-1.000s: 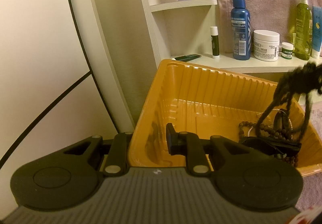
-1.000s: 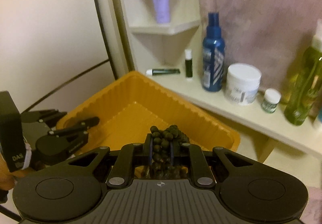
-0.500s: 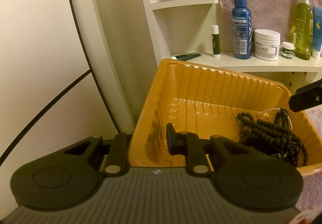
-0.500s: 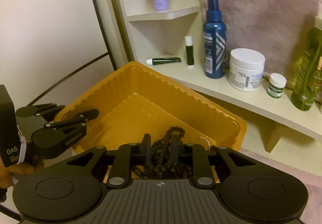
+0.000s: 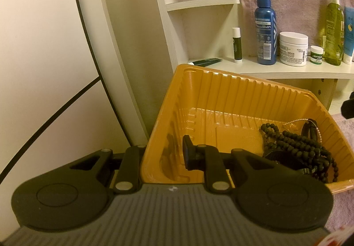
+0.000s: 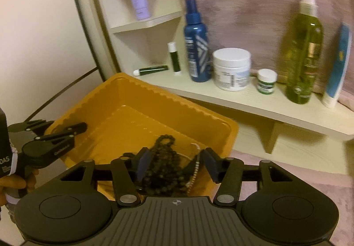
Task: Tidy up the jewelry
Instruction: 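Lower the orange tray onto the bench and open the left tool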
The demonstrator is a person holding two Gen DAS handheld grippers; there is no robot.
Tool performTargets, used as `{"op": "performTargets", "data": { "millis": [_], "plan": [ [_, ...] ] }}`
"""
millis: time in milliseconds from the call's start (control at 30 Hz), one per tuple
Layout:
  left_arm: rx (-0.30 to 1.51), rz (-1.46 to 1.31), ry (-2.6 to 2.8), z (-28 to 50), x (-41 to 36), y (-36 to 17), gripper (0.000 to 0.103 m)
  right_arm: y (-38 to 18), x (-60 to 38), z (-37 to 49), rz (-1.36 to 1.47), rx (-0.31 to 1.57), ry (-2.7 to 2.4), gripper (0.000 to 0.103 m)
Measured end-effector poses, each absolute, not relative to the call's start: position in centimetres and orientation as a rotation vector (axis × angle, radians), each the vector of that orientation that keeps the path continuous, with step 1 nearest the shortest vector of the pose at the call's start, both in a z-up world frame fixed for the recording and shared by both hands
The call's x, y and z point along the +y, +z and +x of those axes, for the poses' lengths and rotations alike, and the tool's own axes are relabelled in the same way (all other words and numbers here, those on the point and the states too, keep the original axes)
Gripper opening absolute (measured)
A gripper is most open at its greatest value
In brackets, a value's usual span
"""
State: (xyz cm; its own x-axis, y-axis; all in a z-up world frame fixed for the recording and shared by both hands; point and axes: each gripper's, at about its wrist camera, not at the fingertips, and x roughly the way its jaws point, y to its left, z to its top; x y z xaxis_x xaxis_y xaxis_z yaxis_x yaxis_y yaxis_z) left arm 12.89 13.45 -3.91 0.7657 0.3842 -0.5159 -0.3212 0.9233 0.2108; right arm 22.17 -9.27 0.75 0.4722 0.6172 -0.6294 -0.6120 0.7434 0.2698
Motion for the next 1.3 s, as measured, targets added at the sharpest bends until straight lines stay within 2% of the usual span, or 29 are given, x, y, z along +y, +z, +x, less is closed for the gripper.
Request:
{"op": "performTargets", "data": {
  "millis": [400, 867, 1033, 1067, 1167, 1267, 1300],
  "plan": [
    [0.593, 0.088, 0.383, 12.3, 13.6, -4.2, 0.018, -0.9, -14.0, 21.3, 0.067, 0.811, 0.641, 0.061],
    [0.618, -0.106, 0.310, 11.5, 17.3, -6.9, 0.018, -3.5, -18.6, 19.5, 0.135, 0.885, 0.516, 0.061],
    [0.628, -0.169, 0.273, 11.4, 18.6, -8.2, 0.021, -3.7, -19.2, 18.7, 0.143, 0.886, 0.486, 0.061],
    [0.633, -0.183, 0.264, 11.4, 18.9, -8.5, 0.024, -3.7, -19.2, 18.6, 0.143, 0.886, 0.479, 0.061],
    [0.623, -0.204, 0.259, 11.0, 19.6, -8.8, 0.046, -3.7, -19.5, 18.2, 0.146, 0.874, 0.468, 0.063],
    [0.603, -0.196, 0.245, 10.4, 20.2, -8.3, 0.060, -3.8, -19.7, 17.7, 0.151, 0.871, 0.456, 0.068],
    [0.600, -0.194, 0.245, 10.3, 20.3, -8.2, 0.062, -3.9, -19.7, 17.6, 0.151, 0.869, 0.451, 0.069]
  ]
}}
